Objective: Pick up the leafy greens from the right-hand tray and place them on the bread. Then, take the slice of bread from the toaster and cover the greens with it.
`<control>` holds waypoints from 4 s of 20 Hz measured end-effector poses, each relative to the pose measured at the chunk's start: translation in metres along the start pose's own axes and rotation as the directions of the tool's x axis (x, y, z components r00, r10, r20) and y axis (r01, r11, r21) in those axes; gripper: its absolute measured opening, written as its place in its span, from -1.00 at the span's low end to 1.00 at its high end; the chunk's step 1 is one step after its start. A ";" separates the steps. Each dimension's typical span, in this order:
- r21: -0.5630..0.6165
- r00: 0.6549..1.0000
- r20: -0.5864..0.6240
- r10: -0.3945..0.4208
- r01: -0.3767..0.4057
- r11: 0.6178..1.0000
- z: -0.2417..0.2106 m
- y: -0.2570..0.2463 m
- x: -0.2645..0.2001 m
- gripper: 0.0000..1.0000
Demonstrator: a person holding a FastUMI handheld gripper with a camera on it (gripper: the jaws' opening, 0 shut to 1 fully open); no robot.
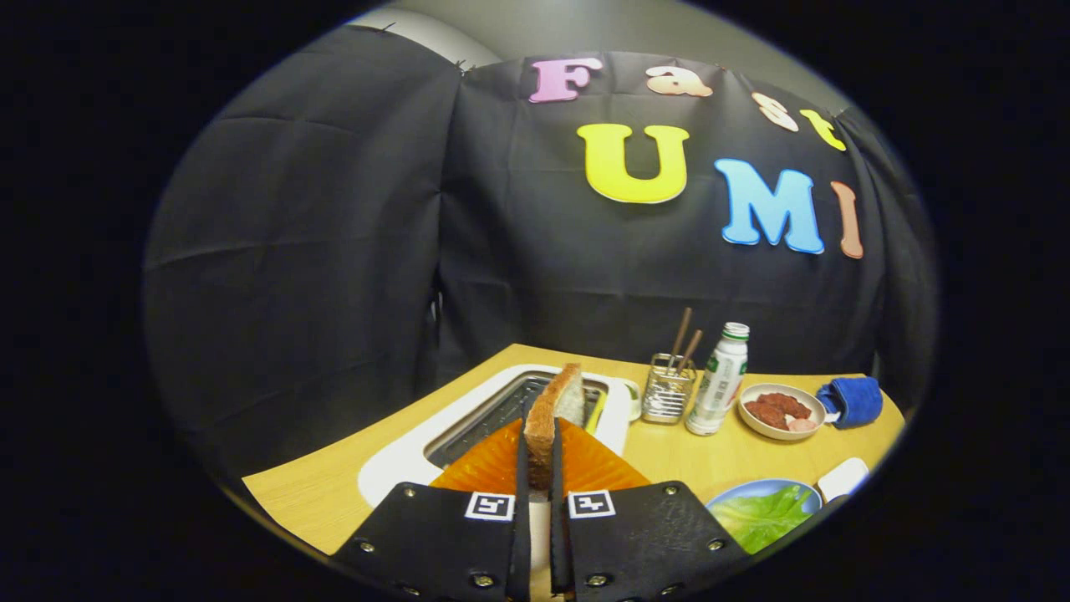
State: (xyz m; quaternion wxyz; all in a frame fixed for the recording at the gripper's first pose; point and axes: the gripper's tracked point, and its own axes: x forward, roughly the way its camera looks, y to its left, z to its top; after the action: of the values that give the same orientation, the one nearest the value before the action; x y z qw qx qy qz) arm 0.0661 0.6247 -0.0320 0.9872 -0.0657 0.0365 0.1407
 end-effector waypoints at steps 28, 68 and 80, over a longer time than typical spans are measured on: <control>0.119 0.993 0.089 -0.082 0.071 0.990 0.016 -0.188 -0.115 -0.81; 0.143 0.987 -0.133 -0.094 0.113 0.983 -0.114 -0.236 -0.113 -0.67; 0.076 0.974 -0.186 -0.131 0.147 0.986 -0.135 -0.260 -0.113 -0.15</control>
State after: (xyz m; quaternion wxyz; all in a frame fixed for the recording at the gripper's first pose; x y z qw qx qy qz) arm 0.0245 0.3277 -0.1239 0.9892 -0.0366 0.1270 0.0629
